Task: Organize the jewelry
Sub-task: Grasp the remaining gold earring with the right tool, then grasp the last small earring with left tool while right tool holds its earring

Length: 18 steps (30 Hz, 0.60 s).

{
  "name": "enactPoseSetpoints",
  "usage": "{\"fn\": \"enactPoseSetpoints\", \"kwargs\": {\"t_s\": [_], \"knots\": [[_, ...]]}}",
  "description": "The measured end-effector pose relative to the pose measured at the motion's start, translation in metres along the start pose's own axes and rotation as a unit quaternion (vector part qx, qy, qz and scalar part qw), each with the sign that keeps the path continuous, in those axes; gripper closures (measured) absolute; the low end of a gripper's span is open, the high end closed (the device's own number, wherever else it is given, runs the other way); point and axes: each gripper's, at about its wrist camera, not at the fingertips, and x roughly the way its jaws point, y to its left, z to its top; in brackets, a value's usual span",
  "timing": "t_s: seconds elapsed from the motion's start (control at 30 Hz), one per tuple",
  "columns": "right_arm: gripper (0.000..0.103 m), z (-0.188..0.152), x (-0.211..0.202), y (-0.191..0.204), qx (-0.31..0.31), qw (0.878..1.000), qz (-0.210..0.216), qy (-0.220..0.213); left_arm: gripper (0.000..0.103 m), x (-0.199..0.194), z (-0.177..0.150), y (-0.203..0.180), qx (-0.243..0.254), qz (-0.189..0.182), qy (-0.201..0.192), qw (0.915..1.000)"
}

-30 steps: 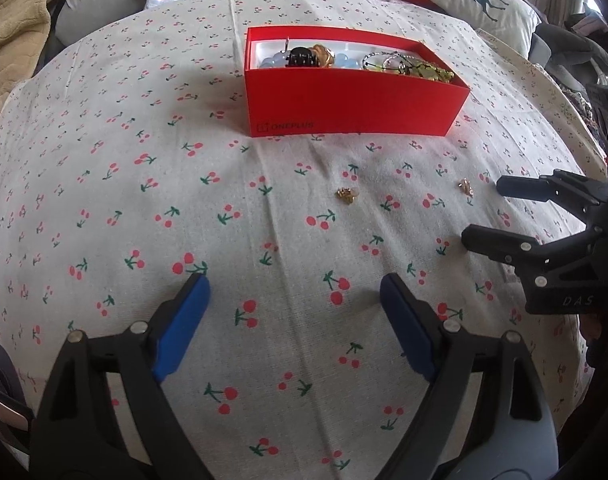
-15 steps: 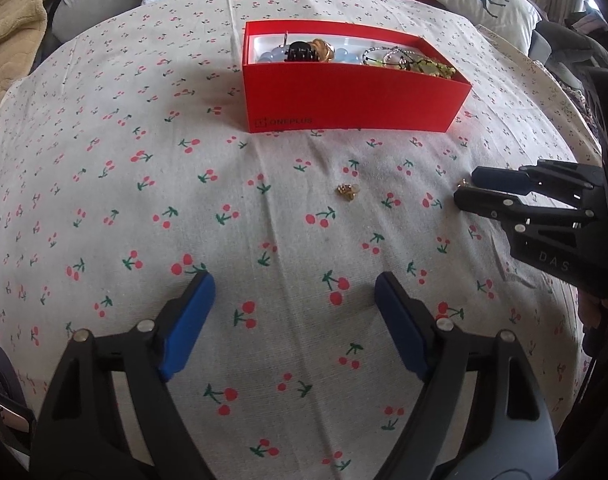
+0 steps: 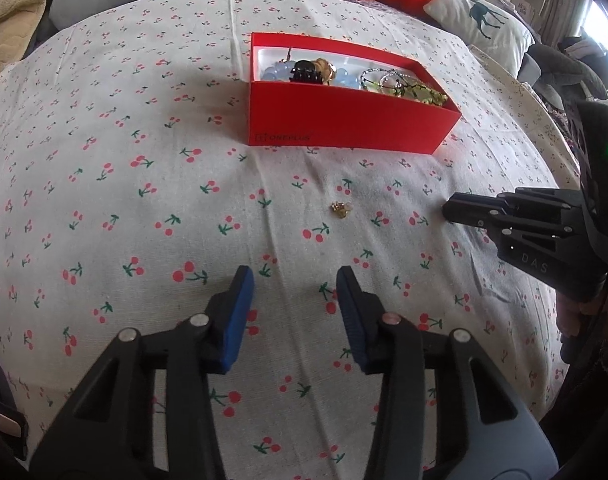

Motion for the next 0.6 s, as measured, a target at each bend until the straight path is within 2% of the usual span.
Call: {"fn": "enactPoseSetpoints", "kwargs": {"t_s": [0.17, 0.3, 0.6], "knots": [[0.096, 0.0, -0.008, -0.005, 0.012, 1.0, 0.009, -0.005, 0.071, 0.007, 0.009, -0.006, -0.009, -0.039, 0.004, 0.9992], [0.096, -0.002, -0.016, -0.011, 0.021, 1.0, 0.011, -0.01, 0.075, 0.018, 0.013, -0.014, -0.008, -0.043, 0.014, 0.999], [0.096, -0.009, -0.021, -0.017, 0.025, 0.999, 0.019, -0.006, 0.079, 0.032, 0.021, -0.02, -0.012, -0.041, 0.019, 0.9989]]}}
